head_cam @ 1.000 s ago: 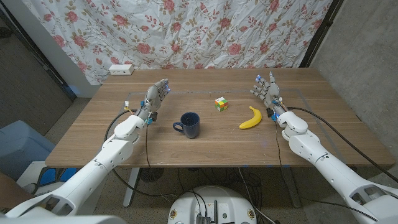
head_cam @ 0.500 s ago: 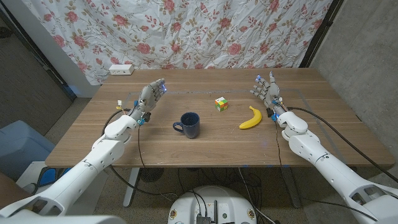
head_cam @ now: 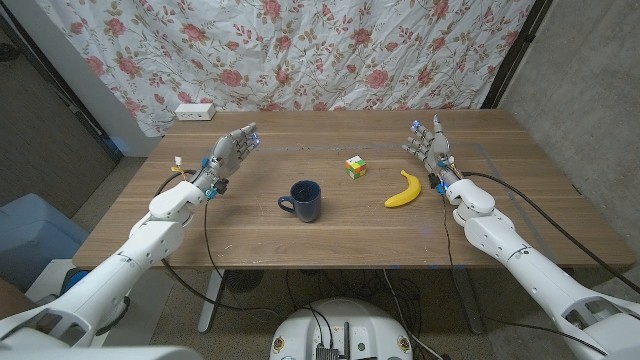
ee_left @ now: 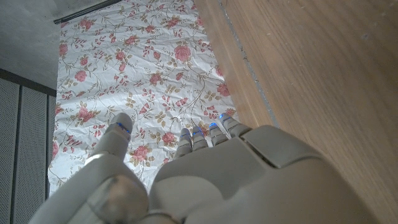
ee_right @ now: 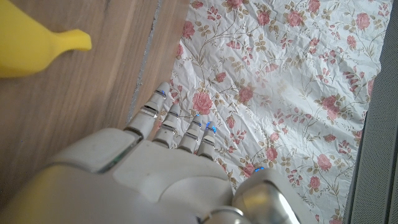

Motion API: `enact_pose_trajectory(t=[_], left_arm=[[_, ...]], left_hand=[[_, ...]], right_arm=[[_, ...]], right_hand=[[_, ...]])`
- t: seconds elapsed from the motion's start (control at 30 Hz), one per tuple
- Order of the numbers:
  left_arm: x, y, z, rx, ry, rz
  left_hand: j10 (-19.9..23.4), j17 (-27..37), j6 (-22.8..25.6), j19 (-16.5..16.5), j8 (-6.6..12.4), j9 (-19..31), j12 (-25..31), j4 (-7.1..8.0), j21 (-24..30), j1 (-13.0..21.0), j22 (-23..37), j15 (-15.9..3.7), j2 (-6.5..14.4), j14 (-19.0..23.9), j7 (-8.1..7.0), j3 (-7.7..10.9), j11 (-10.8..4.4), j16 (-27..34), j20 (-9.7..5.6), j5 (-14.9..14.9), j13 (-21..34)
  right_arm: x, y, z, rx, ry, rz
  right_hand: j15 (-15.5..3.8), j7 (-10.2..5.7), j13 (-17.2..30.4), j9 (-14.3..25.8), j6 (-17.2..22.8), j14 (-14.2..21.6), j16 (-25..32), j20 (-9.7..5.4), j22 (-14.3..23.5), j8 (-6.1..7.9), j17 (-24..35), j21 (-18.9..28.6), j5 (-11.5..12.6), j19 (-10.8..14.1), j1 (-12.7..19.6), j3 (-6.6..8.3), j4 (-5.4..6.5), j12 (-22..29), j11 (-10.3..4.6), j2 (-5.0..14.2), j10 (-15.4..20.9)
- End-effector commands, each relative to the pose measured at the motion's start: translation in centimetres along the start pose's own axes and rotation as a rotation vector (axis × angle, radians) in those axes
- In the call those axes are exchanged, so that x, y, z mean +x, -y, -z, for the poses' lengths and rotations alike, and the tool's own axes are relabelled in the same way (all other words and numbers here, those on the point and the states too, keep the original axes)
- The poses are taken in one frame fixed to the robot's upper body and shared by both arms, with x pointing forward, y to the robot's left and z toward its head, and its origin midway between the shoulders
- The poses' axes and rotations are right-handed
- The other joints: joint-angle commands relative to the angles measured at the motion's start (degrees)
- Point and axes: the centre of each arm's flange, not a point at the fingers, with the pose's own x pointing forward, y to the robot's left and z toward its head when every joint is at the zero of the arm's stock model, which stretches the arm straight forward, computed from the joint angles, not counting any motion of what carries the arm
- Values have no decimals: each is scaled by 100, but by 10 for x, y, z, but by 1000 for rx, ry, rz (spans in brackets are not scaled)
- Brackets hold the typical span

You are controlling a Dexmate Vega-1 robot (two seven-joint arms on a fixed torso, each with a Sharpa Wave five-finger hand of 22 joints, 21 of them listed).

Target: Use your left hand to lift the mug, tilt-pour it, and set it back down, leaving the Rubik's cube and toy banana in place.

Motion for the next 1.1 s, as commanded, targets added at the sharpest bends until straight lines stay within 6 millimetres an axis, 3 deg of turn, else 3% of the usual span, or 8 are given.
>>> enact_pose_trajectory(t=[0.03, 0.77, 1.1], left_arm=[[-21, -12, -1, 31, -10, 67], [-45, -1, 4, 77, -40, 201], [-56, -3, 4, 101, -39, 271]], left_hand=[[-18, 16, -1, -42, 38, 30, -15, -67, 5, 89, 12, -268, -19, -5, -65, 12, -65, -12, -409, -13, 19], [-215, 23, -235, -137, 6, 38, -60, -154, -21, 413, 7, -104, -112, -136, 8, 123, 30, -33, -256, 48, 27], [-457, 27, -492, -395, -11, 40, -79, -154, -55, 693, 8, -96, -202, -408, -100, 230, 4, -60, -283, 68, 30]], right_arm=[[0, 0, 0, 0, 0, 0], [0, 0, 0, 0, 0, 0], [0, 0, 0, 0, 0, 0]], right_hand=[[-284, -36, 22, 13, -1, 31, 32, 7, 28, 22, 12, 36, 22, 22, 9, 8, 39, 31, 7, 57, 48], [-287, -36, 22, 13, -5, 32, 32, 1, 28, 20, 12, 35, 22, 19, 9, 8, 39, 29, 6, 57, 44], [-287, -36, 22, 12, -5, 28, 31, 3, 28, 20, 12, 35, 22, 19, 10, 8, 39, 30, 5, 56, 46]])
